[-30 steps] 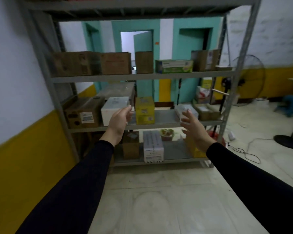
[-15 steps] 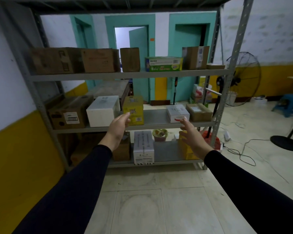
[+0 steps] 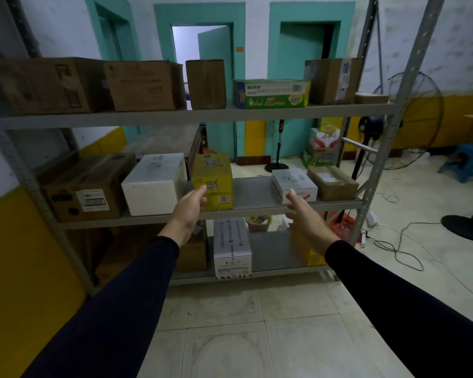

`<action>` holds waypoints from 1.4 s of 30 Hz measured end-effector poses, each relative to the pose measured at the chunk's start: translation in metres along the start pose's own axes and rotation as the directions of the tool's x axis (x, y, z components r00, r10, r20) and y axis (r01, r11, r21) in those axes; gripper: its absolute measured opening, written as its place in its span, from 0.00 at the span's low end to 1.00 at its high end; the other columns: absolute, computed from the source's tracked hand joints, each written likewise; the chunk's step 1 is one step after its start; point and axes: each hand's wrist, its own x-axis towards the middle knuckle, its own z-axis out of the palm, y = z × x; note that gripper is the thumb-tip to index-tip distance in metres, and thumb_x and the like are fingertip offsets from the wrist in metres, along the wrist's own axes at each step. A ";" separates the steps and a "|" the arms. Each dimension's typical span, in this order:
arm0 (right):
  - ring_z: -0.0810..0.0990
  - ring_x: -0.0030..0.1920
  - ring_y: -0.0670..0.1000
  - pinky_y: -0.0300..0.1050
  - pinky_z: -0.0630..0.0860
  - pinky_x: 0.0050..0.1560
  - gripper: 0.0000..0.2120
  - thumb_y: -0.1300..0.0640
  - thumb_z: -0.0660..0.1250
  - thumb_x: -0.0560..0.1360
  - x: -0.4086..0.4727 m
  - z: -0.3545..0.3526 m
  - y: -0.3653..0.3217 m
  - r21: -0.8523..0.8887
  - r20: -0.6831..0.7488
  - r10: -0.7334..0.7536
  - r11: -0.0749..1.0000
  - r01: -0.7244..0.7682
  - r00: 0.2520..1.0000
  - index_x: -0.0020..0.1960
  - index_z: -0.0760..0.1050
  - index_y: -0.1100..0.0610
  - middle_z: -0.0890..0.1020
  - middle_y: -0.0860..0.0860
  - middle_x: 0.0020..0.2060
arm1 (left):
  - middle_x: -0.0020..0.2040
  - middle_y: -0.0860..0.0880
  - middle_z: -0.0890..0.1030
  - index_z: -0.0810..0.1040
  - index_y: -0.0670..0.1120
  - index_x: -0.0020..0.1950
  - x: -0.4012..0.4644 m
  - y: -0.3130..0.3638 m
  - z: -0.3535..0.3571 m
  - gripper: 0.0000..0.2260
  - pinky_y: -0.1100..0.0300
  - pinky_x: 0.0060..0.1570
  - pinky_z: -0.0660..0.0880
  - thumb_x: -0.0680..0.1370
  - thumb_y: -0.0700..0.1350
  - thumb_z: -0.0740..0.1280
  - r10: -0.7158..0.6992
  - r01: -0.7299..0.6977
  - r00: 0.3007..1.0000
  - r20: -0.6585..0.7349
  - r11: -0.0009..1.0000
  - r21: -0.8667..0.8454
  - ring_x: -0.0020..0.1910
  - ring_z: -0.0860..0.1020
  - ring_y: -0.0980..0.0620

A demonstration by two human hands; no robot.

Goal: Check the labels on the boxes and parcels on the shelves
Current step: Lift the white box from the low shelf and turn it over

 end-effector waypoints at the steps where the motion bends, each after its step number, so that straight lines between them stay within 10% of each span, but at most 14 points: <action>1: 0.65 0.76 0.53 0.58 0.61 0.77 0.29 0.37 0.51 0.83 0.010 0.005 0.002 -0.013 -0.001 0.004 1.000 -0.004 1.000 0.80 0.60 0.50 0.66 0.51 0.77 | 0.65 0.46 0.76 0.73 0.49 0.70 0.014 -0.001 -0.002 0.20 0.52 0.61 0.64 0.83 0.57 0.57 -0.006 0.006 1.000 0.006 1.000 0.009 0.66 0.72 0.45; 21: 0.67 0.75 0.54 0.57 0.61 0.77 0.32 0.34 0.53 0.81 0.299 0.075 0.194 -0.134 0.171 0.317 0.945 -0.297 0.933 0.78 0.63 0.51 0.67 0.52 0.76 | 0.70 0.45 0.73 0.70 0.46 0.74 0.279 -0.186 0.062 0.20 0.59 0.61 0.62 0.84 0.53 0.57 -0.385 0.392 0.919 -0.085 0.913 0.107 0.69 0.71 0.47; 30: 0.67 0.75 0.55 0.52 0.62 0.75 0.31 0.36 0.52 0.82 0.415 0.151 0.424 -0.254 0.095 0.409 0.892 -0.375 0.908 0.78 0.64 0.53 0.67 0.53 0.77 | 0.73 0.46 0.70 0.67 0.46 0.76 0.416 -0.427 0.089 0.21 0.59 0.58 0.61 0.85 0.53 0.55 -0.486 0.493 0.870 -0.081 0.854 0.167 0.71 0.68 0.47; 34: 0.68 0.74 0.55 0.42 0.61 0.62 0.28 0.39 0.51 0.84 0.459 0.190 0.550 -0.310 0.048 0.364 0.891 -0.332 0.930 0.76 0.67 0.55 0.69 0.54 0.75 | 0.61 0.49 0.73 0.66 0.44 0.75 0.468 -0.557 0.103 0.21 0.59 0.54 0.61 0.85 0.52 0.56 -0.440 0.446 0.895 -0.072 0.877 0.178 0.54 0.71 0.56; 39: 0.69 0.72 0.55 0.49 0.63 0.70 0.39 0.28 0.51 0.77 0.488 0.222 0.660 -0.250 0.049 0.318 0.922 -0.297 0.947 0.77 0.66 0.53 0.69 0.53 0.75 | 0.74 0.47 0.69 0.57 0.46 0.80 0.517 -0.676 0.109 0.39 0.50 0.66 0.63 0.77 0.66 0.63 -0.430 0.433 0.901 -0.052 0.899 0.072 0.71 0.69 0.45; 42: 0.78 0.55 0.48 0.45 0.72 0.54 0.27 0.35 0.52 0.82 0.508 0.238 0.708 -0.082 0.081 0.306 0.950 -0.300 0.949 0.72 0.70 0.49 0.77 0.53 0.67 | 0.68 0.51 0.76 0.65 0.49 0.77 0.540 -0.728 0.112 0.49 0.49 0.66 0.64 0.64 0.78 0.65 -0.393 0.393 0.920 -0.015 0.919 0.037 0.65 0.73 0.49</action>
